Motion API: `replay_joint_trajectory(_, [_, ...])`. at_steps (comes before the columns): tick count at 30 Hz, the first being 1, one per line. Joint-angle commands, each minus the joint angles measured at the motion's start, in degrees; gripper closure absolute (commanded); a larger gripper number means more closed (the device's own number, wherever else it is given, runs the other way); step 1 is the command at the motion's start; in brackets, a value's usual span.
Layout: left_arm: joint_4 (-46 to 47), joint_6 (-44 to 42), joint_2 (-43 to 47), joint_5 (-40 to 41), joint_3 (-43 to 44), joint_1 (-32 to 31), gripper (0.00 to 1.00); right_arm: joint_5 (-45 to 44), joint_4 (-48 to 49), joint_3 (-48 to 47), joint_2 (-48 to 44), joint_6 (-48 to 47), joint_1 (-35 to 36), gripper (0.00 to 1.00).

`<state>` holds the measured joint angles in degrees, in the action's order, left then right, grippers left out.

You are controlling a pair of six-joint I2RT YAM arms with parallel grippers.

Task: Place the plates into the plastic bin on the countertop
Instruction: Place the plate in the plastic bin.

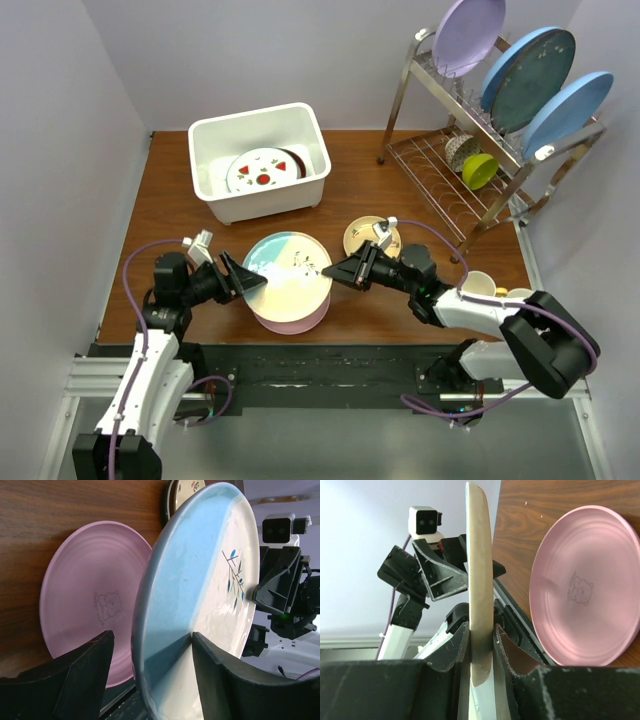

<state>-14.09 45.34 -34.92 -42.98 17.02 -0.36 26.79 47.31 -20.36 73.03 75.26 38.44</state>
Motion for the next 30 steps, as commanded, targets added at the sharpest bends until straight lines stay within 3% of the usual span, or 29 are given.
replay_joint_trajectory(1, [3.80,1.59,0.29,-1.93,0.04,-1.66,0.35,3.36,16.59,-2.93,-0.97,4.98,-0.03,1.00])
replay_joint_trajectory(4, [4.94,2.12,0.20,-2.10,-0.31,-2.27,0.43,3.45,15.89,-3.02,-1.14,4.45,-0.03,1.00])
replay_joint_trajectory(11, [6.00,3.17,-0.24,-0.97,-0.40,-4.03,0.84,3.01,11.15,-3.11,-2.55,2.08,-0.12,1.00])
replay_joint_trajectory(14, [6.00,3.35,-0.24,-0.35,-0.32,-4.56,0.97,3.01,8.42,-3.46,-3.25,0.77,-0.03,1.00])
replay_joint_trajectory(21, [5.91,3.26,-0.59,0.35,-0.23,-5.61,1.00,1.61,-2.28,-4.77,-6.23,-3.98,-0.11,0.98])
replay_joint_trajectory(25, [5.74,3.26,-1.03,0.79,0.03,-5.88,1.00,0.20,-7.05,-5.22,-8.26,-6.27,-0.11,0.68])
replay_joint_trajectory(30, [5.74,3.35,-1.38,1.06,0.47,-5.97,1.00,-1.21,-12.14,-6.00,-10.36,-8.90,-0.03,0.38])
